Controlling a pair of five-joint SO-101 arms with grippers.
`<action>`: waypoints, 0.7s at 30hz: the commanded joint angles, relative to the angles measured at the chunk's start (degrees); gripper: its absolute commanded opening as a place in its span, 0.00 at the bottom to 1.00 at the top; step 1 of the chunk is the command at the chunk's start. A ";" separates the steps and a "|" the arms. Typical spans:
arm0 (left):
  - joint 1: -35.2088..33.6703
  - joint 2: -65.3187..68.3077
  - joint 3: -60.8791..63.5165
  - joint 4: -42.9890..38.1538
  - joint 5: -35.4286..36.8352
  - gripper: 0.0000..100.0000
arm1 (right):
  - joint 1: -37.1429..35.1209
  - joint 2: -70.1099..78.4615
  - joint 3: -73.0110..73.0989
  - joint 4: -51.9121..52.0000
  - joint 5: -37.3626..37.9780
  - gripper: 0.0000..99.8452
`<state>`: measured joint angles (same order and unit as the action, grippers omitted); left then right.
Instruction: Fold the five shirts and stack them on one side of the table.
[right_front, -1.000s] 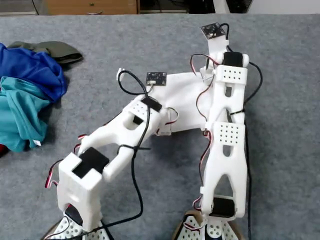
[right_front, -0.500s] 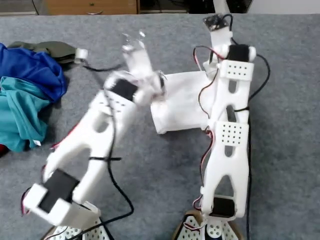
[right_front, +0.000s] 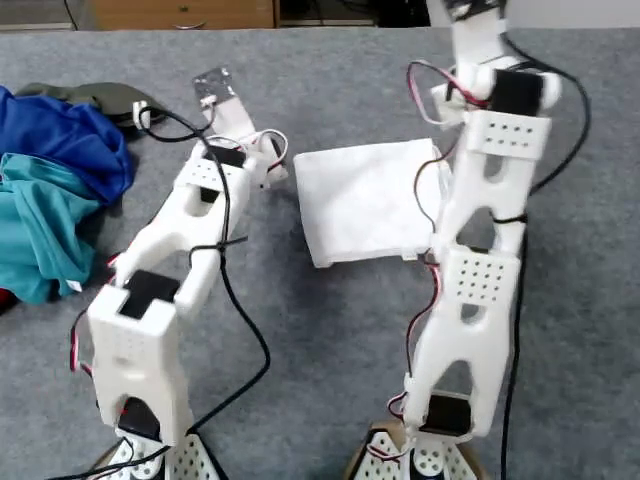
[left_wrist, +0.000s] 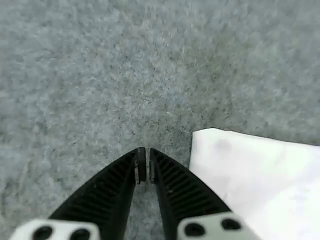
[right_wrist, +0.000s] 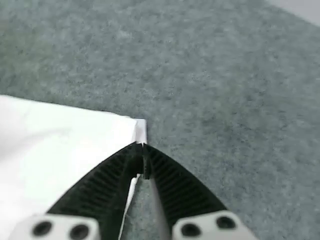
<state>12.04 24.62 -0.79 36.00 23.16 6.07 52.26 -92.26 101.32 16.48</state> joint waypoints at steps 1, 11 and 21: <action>-0.35 -0.13 -6.33 1.05 -2.37 0.02 | 1.71 -9.63 5.85 1.32 -2.20 0.00; -2.55 0.40 -14.07 10.64 -4.84 0.02 | 1.71 -37.05 51.12 -0.79 -2.90 0.00; -2.81 0.40 -14.24 11.43 -8.53 0.02 | 1.36 -56.66 87.87 -16.88 -2.81 0.00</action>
<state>10.20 25.67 -11.69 47.25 15.43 6.77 3.56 -12.88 89.01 13.93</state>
